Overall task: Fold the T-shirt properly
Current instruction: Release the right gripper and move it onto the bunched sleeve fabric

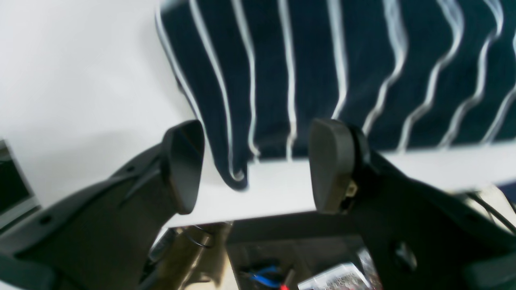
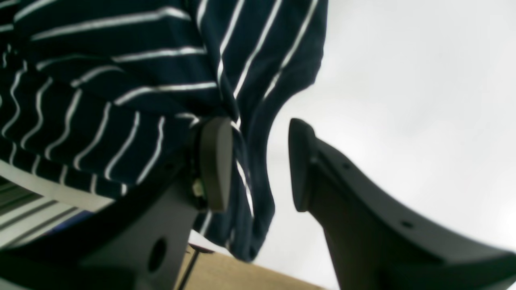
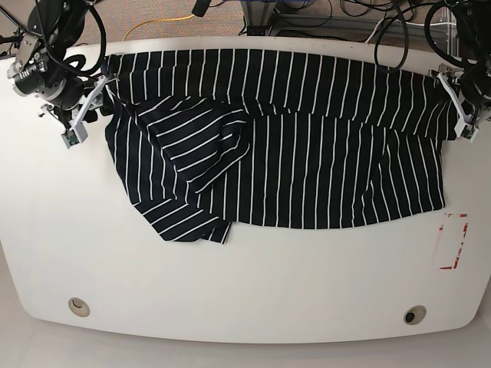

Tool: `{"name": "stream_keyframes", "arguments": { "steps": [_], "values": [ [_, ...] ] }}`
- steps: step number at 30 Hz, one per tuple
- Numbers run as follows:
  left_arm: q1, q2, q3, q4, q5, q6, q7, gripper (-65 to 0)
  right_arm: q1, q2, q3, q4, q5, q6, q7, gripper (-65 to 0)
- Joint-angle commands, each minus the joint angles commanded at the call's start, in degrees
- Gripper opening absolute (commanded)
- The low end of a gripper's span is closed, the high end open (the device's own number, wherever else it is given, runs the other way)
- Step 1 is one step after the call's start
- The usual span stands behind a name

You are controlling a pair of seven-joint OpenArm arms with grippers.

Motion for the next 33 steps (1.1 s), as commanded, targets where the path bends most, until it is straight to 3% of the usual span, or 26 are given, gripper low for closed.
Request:
{"name": "stream_keyframes", "arguments": {
  "steps": [4, 7, 14, 20, 33],
  "values": [
    [-0.88, 2.29, -0.09, -0.70, 5.36, 0.00, -3.96, -27.2, 4.04, -3.87, -0.35, -2.02, -0.09, 0.00, -0.35, -42.5],
    [-1.23, 2.55, -0.26, -0.88, 8.09, 0.00, -4.13, -27.2, 7.65, -4.31, -4.04, -6.42, -0.53, 0.00, -0.26, -42.5],
    [-1.14, 2.46, -0.26, -0.88, 8.62, 0.00, -4.22, -27.2, 13.45, -7.12, -10.64, -12.57, -2.90, 0.00, 2.02, -42.5],
    [-0.88, 2.64, -0.35, -0.88, 8.70, 0.00, -4.22, -27.2, 17.23, -7.30, -14.51, -18.11, -2.90, 0.00, 2.90, -42.5],
    [-0.79, 2.64, -0.44, -0.88, 8.70, 0.00, -4.13, -27.2, 19.25, -6.95, -22.86, -25.76, -2.90, 0.00, 11.43, -43.1]
  ]
}}
